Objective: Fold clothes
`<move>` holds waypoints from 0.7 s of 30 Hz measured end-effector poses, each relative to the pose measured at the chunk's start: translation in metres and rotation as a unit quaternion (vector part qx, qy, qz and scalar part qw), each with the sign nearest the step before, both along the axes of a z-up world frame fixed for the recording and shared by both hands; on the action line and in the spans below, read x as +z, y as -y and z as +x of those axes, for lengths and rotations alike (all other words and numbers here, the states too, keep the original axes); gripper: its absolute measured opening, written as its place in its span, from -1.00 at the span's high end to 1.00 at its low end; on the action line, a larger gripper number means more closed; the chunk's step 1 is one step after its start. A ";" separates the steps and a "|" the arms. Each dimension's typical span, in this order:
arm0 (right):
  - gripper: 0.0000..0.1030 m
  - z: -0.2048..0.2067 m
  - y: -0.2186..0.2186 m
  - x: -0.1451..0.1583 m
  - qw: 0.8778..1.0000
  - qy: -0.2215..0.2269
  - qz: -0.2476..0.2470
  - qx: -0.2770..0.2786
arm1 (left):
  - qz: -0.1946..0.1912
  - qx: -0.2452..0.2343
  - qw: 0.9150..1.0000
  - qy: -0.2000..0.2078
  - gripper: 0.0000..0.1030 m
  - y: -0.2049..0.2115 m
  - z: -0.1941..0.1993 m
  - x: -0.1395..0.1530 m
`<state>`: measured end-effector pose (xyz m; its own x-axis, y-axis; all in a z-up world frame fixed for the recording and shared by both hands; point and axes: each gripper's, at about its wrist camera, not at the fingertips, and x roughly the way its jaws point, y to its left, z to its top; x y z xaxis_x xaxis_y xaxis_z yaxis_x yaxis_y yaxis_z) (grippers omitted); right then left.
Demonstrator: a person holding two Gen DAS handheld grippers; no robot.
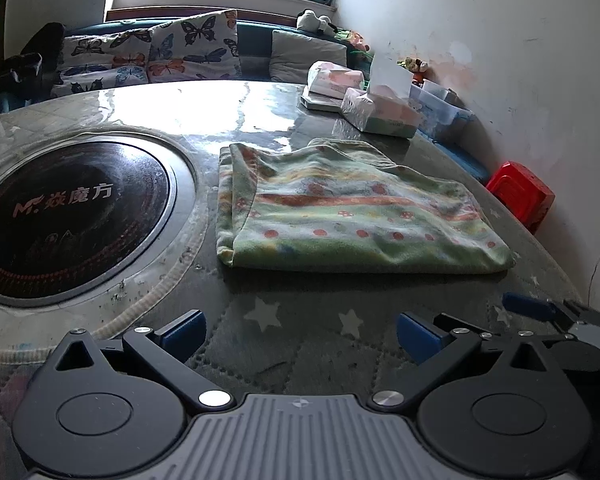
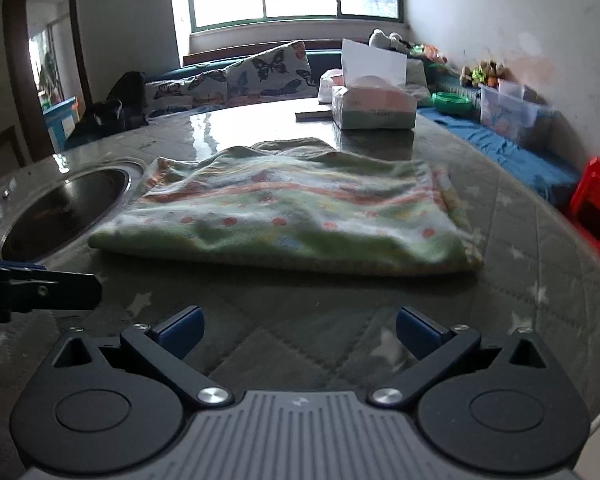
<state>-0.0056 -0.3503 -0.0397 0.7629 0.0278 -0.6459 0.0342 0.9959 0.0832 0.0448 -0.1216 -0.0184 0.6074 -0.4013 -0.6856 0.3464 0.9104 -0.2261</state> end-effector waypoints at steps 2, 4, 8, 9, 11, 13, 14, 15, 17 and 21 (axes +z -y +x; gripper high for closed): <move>-1.00 -0.002 -0.002 0.001 1.000 0.001 -0.007 0.000 | -0.002 0.000 1.000 0.003 -1.00 -0.001 -0.003 0.002; -1.00 -0.004 -0.003 0.003 1.000 0.002 -0.010 -0.002 | -0.004 0.000 1.000 0.005 -1.00 -0.002 -0.006 0.003; -1.00 -0.007 -0.003 0.006 1.000 0.003 -0.011 -0.007 | -0.005 0.002 1.000 0.007 -1.00 -0.002 -0.010 0.005; -1.00 -0.008 -0.003 0.006 1.000 0.004 -0.013 -0.008 | -0.006 0.002 1.000 0.007 -1.00 -0.002 -0.011 0.005; -1.00 -0.010 -0.003 0.007 1.000 0.004 -0.013 -0.009 | -0.007 0.002 1.000 0.007 -1.00 -0.002 -0.013 0.005; -1.00 -0.011 -0.003 0.007 1.000 0.005 -0.012 -0.009 | -0.007 0.002 1.000 0.007 -1.00 -0.002 -0.015 0.005; -1.00 -0.012 -0.003 0.007 1.000 0.004 -0.012 -0.010 | -0.007 0.002 1.000 0.007 -1.00 -0.002 -0.015 0.005; -1.00 -0.012 -0.004 0.007 1.000 0.004 -0.012 -0.010 | -0.006 0.003 1.000 0.006 -1.00 -0.002 -0.016 0.005; -1.00 -0.013 -0.003 0.007 1.000 0.004 -0.012 -0.010 | -0.006 0.005 1.000 0.005 -1.00 -0.003 -0.018 0.004; -1.00 -0.015 -0.003 0.006 1.000 0.003 -0.012 -0.011 | -0.006 0.006 1.000 0.004 -1.00 -0.003 -0.019 0.004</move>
